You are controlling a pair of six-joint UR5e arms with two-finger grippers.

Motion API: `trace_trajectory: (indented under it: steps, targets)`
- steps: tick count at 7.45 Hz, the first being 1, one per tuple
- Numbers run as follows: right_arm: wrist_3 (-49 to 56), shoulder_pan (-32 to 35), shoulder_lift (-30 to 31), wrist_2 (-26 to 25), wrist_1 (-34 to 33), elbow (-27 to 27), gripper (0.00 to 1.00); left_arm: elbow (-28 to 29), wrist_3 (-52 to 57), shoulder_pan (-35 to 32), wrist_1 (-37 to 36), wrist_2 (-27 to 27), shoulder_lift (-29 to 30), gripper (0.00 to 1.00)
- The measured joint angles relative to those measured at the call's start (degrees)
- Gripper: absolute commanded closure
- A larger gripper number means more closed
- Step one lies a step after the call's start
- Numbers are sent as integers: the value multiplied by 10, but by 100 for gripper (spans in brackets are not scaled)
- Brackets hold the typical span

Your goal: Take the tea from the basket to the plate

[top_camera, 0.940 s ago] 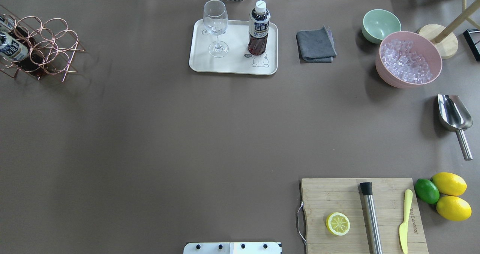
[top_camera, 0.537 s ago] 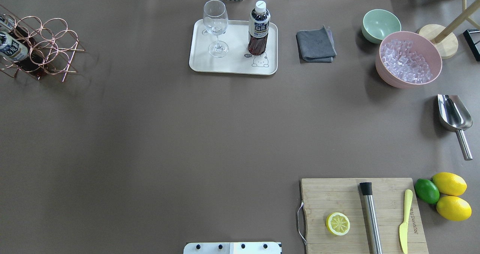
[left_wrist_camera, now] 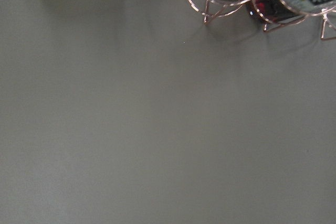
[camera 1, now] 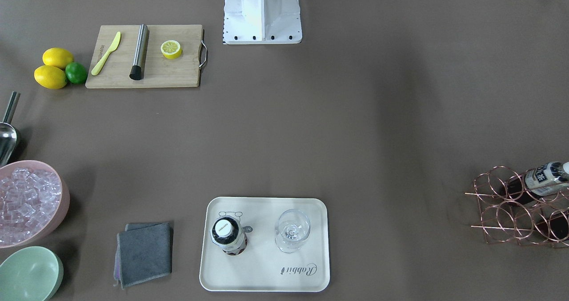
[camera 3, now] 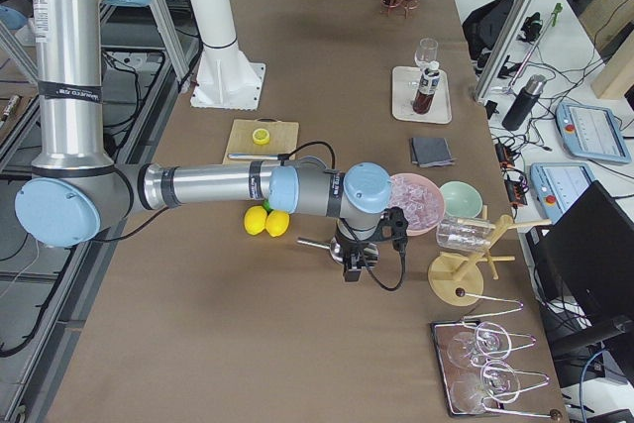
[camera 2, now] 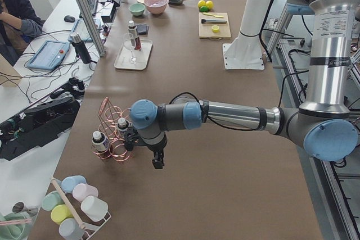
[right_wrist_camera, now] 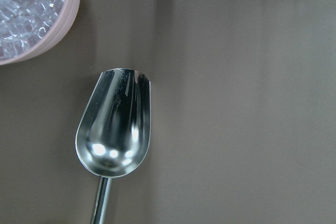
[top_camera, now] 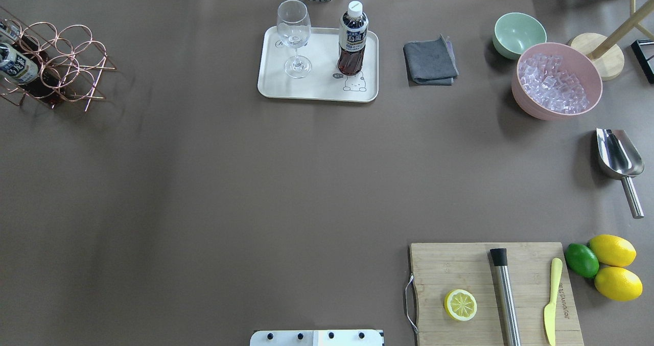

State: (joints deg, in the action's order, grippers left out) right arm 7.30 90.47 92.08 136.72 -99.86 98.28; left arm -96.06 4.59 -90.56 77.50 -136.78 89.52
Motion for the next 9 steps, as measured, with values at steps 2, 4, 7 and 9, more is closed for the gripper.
trace_trajectory:
  steps: [2,4,7,9]
  targets:
    - [-1,1,4,0,0,-3,0,6,-67,0,89,2,-39,2]
    - [-2,7,6,-2,0,-5,0,-2,-118,0,117,3,-54,2]
    - [-2,8,6,-2,0,-10,0,-31,-152,2,121,4,-51,2]
    - [-2,9,6,-1,-1,-11,0,-43,-156,11,125,4,-43,2]
